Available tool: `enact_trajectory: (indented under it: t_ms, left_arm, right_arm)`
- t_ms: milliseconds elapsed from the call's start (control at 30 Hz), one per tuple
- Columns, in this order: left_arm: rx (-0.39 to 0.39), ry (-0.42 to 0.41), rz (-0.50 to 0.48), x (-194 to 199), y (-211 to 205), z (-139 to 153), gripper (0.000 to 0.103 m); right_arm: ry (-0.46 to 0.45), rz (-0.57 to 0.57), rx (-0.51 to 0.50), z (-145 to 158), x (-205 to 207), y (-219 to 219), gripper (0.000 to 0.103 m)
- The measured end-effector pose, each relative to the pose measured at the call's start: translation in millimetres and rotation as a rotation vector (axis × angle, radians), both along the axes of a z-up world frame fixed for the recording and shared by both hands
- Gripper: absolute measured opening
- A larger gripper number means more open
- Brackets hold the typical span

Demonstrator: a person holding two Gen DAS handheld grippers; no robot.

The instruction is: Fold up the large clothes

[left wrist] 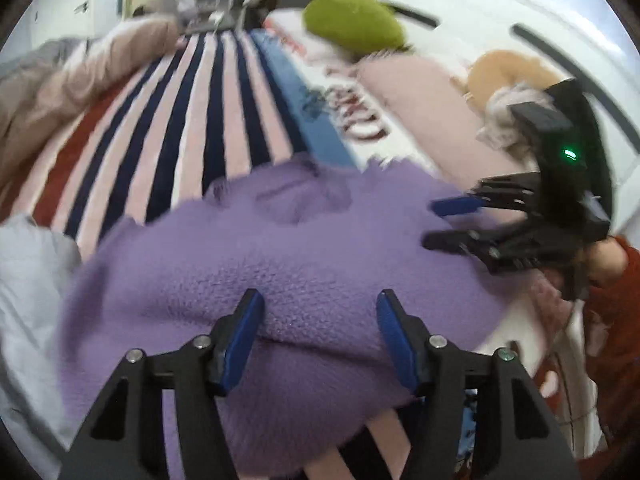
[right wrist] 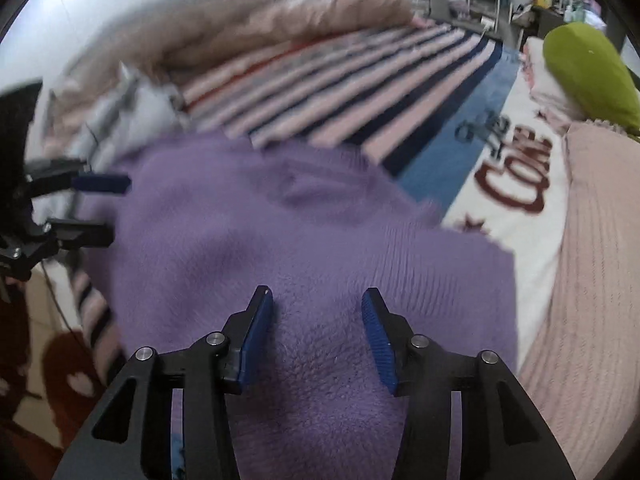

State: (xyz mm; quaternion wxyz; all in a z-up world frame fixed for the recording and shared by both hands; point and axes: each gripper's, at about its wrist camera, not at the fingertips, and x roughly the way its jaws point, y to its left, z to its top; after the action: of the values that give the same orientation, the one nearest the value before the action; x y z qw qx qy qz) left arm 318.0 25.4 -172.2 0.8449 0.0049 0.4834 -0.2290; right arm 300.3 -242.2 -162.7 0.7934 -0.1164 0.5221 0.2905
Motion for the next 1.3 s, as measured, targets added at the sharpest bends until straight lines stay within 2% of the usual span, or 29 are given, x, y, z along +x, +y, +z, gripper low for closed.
enact_trajectory:
  t_ms: [67, 133, 233, 300, 333, 400, 467, 500, 567, 633, 700, 767, 867, 933, 1133, 1233, 1300]
  left_arm:
    - [-0.006, 0.053, 0.026, 12.7, -2.3, -23.1, 0.057]
    - [0.030, 0.073, 0.033, 22.8, -4.5, -42.8, 0.058]
    - [0.081, 0.065, 0.012, 26.0, -13.2, -49.1, 0.061]
    - [0.086, 0.072, 0.012, 25.2, -13.9, -46.7, 0.062]
    - [0.075, 0.077, 0.011, 26.3, -11.7, -47.2, 0.062]
    - [0.045, 0.079, 0.010, 26.6, -5.5, -48.4, 0.062]
    - [0.026, 0.075, 0.013, 28.9, -3.8, -46.8, 0.062]
    - [0.024, 0.072, 0.015, 28.9, -3.8, -47.4, 0.063]
    - [0.023, 0.068, 0.013, 31.6, -8.8, -49.7, 0.065]
    - [0.006, 0.066, 0.012, 30.2, -8.6, -47.5, 0.070]
    - [-0.026, 0.063, 0.017, 30.5, -7.4, -44.2, 0.071]
    - [-0.060, 0.057, 0.031, 29.9, -2.5, -38.8, 0.072]
    - [-0.094, 0.055, 0.053, 28.7, 6.6, -32.0, 0.072]
    - [-0.104, 0.029, 0.074, 26.9, 15.4, -24.2, 0.072]
    - [-0.060, -0.019, 0.174, 41.2, 40.1, -8.5, 0.076]
    - [-0.022, -0.002, 0.206, 58.9, 49.4, -14.7, 0.076]
    - [-0.009, 0.021, 0.218, 70.1, 52.5, -23.6, 0.076]
  right_arm:
    - [0.045, -0.002, -0.047, -22.0, 0.4, 2.2, 0.042]
    - [0.048, -0.007, -0.045, -31.9, 1.3, -1.7, 0.043]
    - [0.055, -0.002, -0.022, -29.6, 3.0, -5.3, 0.046]
    - [0.030, 0.013, -0.025, -20.1, 10.7, -10.2, 0.060]
    - [0.004, -0.003, -0.033, -15.5, 15.7, -13.4, 0.064]
    - [-0.065, -0.077, -0.052, -5.6, 35.0, -23.3, 0.079]
    - [-0.106, -0.092, -0.120, -8.5, 47.0, -25.2, 0.085]
    - [-0.078, -0.079, -0.184, -18.7, 57.5, -22.9, 0.087]
    - [0.038, -0.080, -0.173, -36.0, 67.7, -22.1, 0.087]
    - [0.065, -0.079, -0.111, -36.8, 65.6, -21.9, 0.063]
    - [0.039, -0.022, -0.071, -30.9, 54.8, -16.6, 0.010]
    - [-0.006, -0.016, -0.112, -28.9, 47.7, -13.0, 0.007]
    - [-0.059, -0.040, -0.111, -20.6, 44.2, -13.5, 0.004]
    - [-0.136, -0.073, -0.101, -6.2, 41.7, -16.7, 0.003]
    - [-0.277, -0.173, -0.126, 19.6, 58.1, -26.7, 0.001]
    - [-0.254, -0.224, -0.107, 21.1, 75.9, -38.3, 0.001]
    - [-0.249, -0.231, -0.129, 14.9, 84.6, -38.2, 0.001]
